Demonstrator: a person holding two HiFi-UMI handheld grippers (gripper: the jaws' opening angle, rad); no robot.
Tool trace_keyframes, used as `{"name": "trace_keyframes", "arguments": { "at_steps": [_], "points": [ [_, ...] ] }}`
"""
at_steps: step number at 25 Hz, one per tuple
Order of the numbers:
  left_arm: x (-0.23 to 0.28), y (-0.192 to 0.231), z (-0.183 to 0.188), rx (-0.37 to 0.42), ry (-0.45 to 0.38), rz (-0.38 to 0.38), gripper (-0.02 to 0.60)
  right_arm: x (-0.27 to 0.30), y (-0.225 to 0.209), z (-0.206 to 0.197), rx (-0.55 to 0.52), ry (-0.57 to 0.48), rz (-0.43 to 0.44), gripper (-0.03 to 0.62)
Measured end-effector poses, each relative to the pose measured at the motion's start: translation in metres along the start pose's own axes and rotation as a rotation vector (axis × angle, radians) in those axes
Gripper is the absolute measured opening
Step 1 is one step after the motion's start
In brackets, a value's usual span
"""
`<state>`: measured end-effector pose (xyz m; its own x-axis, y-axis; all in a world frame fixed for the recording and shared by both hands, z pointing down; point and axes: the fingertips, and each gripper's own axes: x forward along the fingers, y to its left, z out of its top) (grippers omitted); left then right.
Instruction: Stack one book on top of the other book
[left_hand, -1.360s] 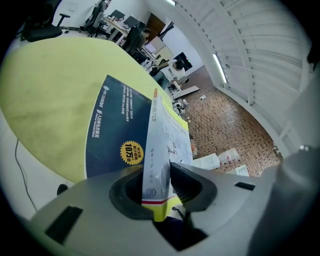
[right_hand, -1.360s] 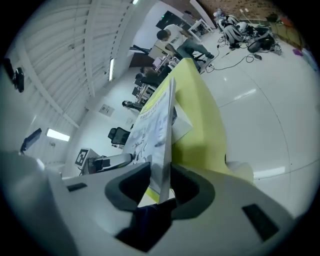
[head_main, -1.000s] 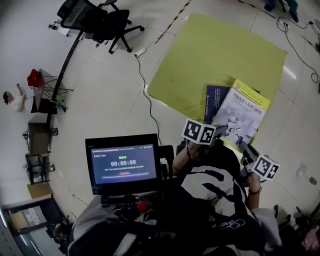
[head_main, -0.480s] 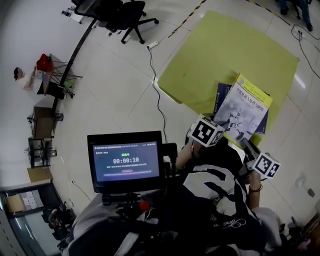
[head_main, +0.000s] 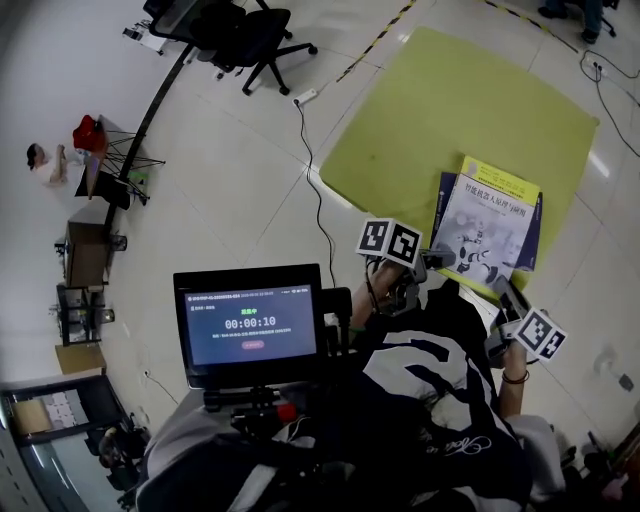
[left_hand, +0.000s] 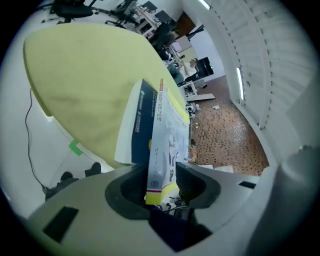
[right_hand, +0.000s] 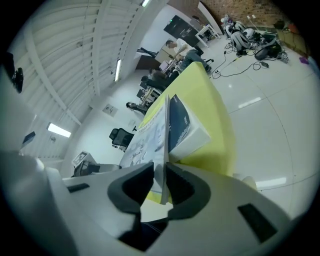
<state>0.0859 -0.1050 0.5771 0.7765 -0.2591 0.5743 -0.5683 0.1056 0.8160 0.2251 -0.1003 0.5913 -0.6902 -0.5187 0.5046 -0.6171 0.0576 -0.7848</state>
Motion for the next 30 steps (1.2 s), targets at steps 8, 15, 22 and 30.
{"name": "trace_keyframes", "arguments": {
  "at_steps": [8,15,22,30],
  "points": [
    [-0.023,0.027,-0.007,-0.050,0.050,-0.019,0.167,-0.002,-0.008,0.002,0.013,-0.091,-0.076,0.078],
    [-0.024,0.034,0.011,0.087,-0.082,-0.089,0.167,-0.008,-0.036,0.009,0.011,-0.224,-0.156,0.046],
    [-0.058,0.016,0.001,0.251,-0.110,-0.121,0.158,-0.032,0.027,0.010,-0.031,-0.340,-0.134,0.040],
    [-0.119,0.011,-0.033,0.366,-0.165,-0.143,0.005,-0.017,0.114,-0.061,-0.110,-0.311,-0.024,0.040]
  ]
}}
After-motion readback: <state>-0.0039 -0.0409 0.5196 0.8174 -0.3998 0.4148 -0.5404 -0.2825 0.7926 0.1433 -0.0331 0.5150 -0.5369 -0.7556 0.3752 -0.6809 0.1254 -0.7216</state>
